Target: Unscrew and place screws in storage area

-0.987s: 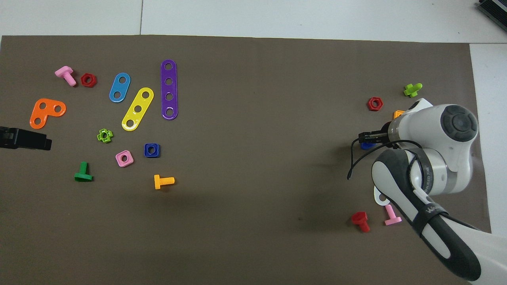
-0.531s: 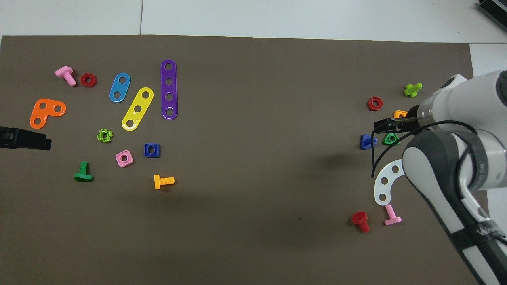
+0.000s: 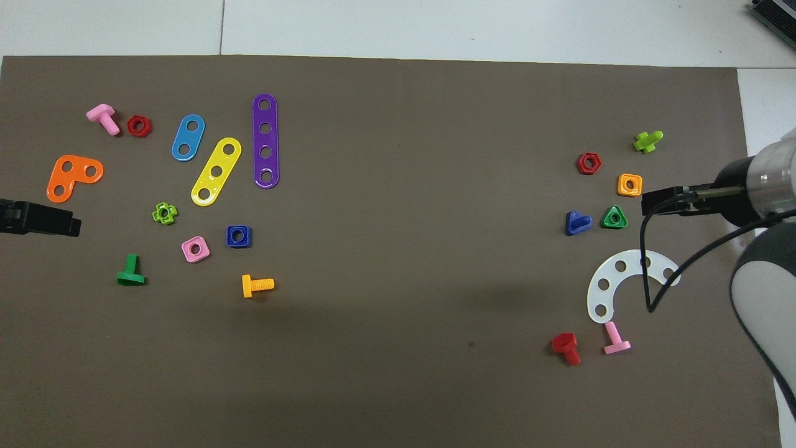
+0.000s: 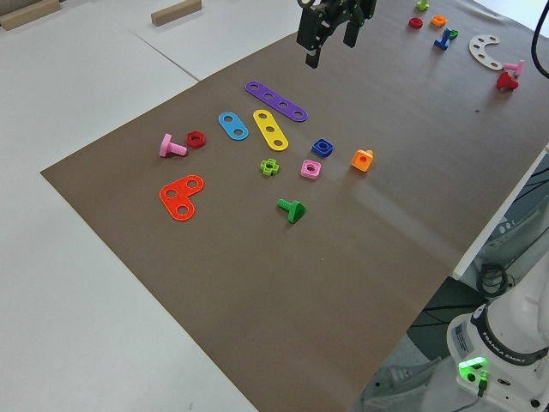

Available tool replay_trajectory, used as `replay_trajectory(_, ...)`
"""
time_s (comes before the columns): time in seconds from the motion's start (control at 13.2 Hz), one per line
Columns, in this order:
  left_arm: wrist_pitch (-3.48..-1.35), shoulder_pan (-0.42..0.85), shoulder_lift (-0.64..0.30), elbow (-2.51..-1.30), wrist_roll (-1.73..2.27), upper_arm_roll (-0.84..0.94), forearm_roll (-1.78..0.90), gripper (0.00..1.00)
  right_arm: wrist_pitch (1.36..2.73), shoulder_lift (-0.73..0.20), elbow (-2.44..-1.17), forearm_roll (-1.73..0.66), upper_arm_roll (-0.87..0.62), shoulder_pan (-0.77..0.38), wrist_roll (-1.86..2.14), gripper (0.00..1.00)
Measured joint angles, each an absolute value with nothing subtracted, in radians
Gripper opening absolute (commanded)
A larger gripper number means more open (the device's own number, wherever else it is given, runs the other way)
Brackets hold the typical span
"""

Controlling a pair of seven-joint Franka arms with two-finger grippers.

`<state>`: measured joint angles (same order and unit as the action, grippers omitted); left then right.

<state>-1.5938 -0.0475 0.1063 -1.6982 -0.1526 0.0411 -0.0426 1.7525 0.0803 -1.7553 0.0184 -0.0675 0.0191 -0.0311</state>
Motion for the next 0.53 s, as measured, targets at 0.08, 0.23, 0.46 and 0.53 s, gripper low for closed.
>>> replay_trajectory(0.08, -1.594, -0.047, 0.106, -1.698, -0.153, 0.041, -0.043, 1.0, 1.727, 0.08, -1.724, 0.018, -0.069, 0.019, -0.031, 0.99)
replay_trajectory(0.23, -1.594, -0.047, 0.106, -1.698, -0.153, 0.041, -0.043, 1.0, 1.686, 0.076, -1.675, 0.017, -0.073, 0.017, -0.031, 0.99)
replay_trajectory(0.46, -1.594, -0.047, 0.106, -1.698, -0.153, 0.041, -0.043, 1.0, 1.66, 0.058, -1.643, 0.017, -0.074, 0.016, -0.031, 0.98)
replay_trajectory(0.53, -1.594, -0.047, 0.106, -1.698, -0.153, 0.041, -0.043, 1.0, 1.65, 0.052, -1.636, 0.017, -0.074, 0.016, -0.031, 0.98)
